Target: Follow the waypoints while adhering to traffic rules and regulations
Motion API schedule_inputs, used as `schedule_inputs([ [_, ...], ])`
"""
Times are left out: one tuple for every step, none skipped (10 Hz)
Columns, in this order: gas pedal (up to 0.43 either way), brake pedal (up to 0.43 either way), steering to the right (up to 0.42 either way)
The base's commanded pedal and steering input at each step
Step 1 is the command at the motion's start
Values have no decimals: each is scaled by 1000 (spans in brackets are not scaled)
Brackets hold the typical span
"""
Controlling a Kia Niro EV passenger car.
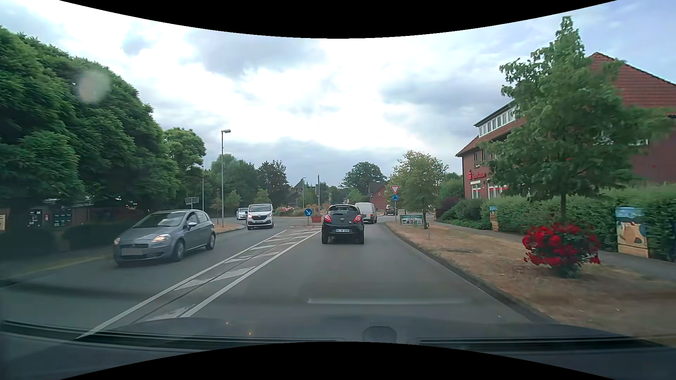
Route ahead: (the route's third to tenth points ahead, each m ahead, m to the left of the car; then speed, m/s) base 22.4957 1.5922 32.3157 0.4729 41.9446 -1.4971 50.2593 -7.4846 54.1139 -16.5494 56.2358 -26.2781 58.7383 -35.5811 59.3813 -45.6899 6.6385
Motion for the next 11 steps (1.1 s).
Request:
schedule_inputs([
  [98, 0, 4],
  [79, 0, 4],
  [8, 0, 5],
  [8, 0, 4],
  [8, 0, 4],
  [8, 0, 4],
  [8, 0, 3],
  [0, 0, 1],
  [0, 0, 0],
  [0, 0, 0],
  [0, 0, 0],
])
